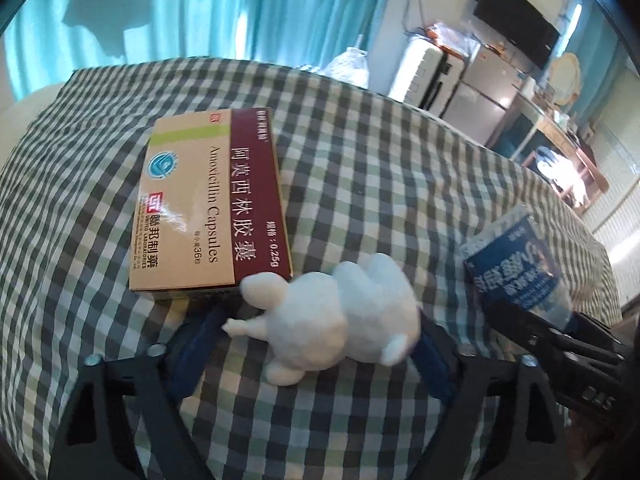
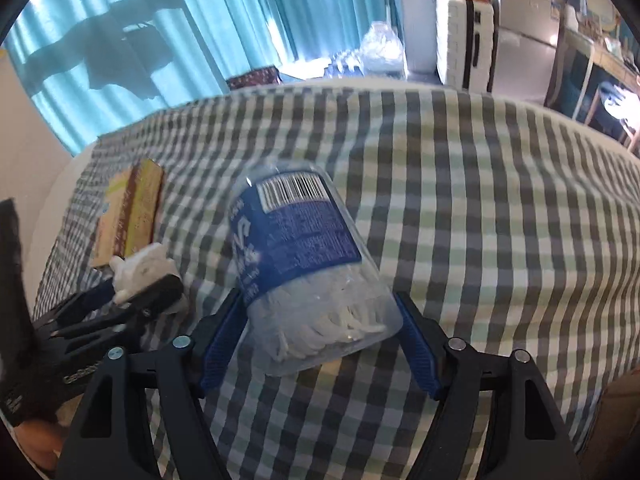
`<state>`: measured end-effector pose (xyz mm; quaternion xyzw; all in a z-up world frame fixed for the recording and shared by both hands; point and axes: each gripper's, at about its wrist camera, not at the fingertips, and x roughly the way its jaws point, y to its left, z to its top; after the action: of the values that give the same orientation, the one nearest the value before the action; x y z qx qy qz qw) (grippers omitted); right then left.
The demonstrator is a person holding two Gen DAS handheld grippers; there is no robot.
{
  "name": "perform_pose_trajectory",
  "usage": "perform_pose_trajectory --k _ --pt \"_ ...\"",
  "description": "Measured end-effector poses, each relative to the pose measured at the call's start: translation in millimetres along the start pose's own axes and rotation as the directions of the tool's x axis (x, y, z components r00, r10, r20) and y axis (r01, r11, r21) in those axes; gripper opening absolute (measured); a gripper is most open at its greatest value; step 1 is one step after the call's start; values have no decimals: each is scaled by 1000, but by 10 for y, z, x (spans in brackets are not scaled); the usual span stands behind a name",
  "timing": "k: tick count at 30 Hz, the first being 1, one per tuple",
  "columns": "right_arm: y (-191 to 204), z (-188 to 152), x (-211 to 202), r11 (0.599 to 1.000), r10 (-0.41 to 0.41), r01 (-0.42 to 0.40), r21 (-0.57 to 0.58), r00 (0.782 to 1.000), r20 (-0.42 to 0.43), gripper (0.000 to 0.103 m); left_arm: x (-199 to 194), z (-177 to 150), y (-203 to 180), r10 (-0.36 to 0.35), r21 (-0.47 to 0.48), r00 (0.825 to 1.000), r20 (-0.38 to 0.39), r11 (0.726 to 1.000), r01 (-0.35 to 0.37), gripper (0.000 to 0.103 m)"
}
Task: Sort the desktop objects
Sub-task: 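Grasp the cotton-swab bottle with right tool while left grasps the white toy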
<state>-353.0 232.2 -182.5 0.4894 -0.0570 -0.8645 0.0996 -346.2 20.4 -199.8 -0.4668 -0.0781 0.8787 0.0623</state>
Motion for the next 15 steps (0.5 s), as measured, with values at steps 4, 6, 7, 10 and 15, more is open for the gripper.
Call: perform_pose_trajectory --k 4,6,7,10,15 --pt "12 -100 -110 999 -10 10 43 1000 7 70 -124 -63 -45 3 46 1000 -16 999 -2 81" --pt "47 -174 -219 999 -15 15 41 1000 15 70 -250 -110 -60 28 57 999 -30 998 -26 81" --pt "68 -218 -296 999 -33 32 31 999 23 70 -300 -124 -60 36 54 999 -31 998 -34 81" --pt "114 -312 -494 997 -71 71 17 997 21 69 -533 -199 -55 38 39 999 -27 999 -37 81" --pt "153 -588 -906 998 -57 57 32 998 20 67 -851 -405 -60 53 37 998 -41 998 -52 81"
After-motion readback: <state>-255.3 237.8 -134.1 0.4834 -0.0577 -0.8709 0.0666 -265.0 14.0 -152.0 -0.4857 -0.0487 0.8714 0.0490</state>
